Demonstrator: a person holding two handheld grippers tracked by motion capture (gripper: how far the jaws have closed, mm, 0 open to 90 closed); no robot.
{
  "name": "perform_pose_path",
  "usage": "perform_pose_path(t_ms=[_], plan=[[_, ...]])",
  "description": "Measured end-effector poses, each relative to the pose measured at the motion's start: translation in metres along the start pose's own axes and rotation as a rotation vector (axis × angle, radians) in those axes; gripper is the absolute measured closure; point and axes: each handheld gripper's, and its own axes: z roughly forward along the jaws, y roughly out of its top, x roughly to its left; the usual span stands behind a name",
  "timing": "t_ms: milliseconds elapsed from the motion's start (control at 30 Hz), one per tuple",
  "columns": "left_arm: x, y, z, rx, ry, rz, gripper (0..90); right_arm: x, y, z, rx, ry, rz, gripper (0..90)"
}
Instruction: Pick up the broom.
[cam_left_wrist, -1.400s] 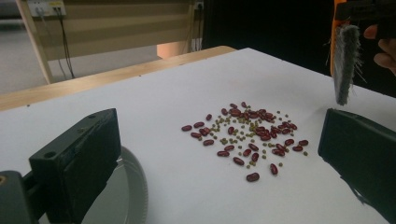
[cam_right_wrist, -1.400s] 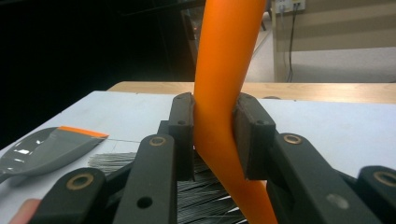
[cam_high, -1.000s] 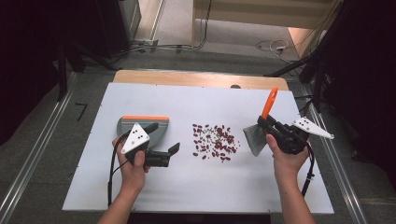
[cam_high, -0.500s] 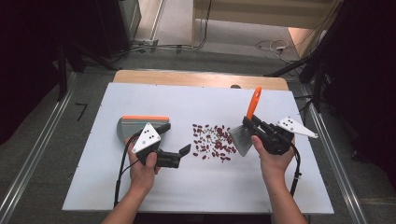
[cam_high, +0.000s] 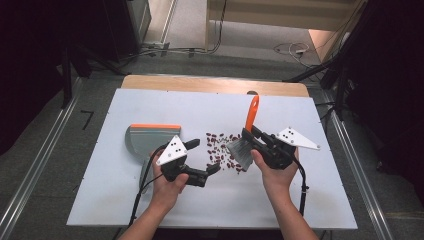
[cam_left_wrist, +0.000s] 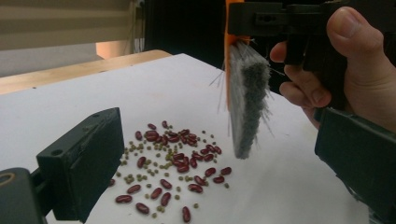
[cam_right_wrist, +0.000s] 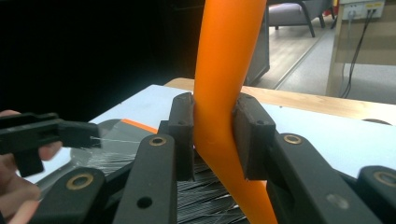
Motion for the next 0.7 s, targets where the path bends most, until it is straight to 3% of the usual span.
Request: perform_pose_path(t_ms=[233, 500, 700], plan=[[-0.01, -0.003, 0.014, 0.046, -0.005, -0.028, 7.2, 0.014, 0.002, 0.001, -0.019, 0.016, 0.005, 69.2], [-0.021, -0.009, 0.031, 0.088, 0.023, -0.054, 20.3, 0.031, 0.003, 0.003, -0.03, 0.038, -0.013, 69.2], [-0.023, -0.01, 0.035, 0.104, 0.021, -0.063, 30.9, 0.039, 0.003, 0.004, -0.034, 0.045, -0.008, 69.2]])
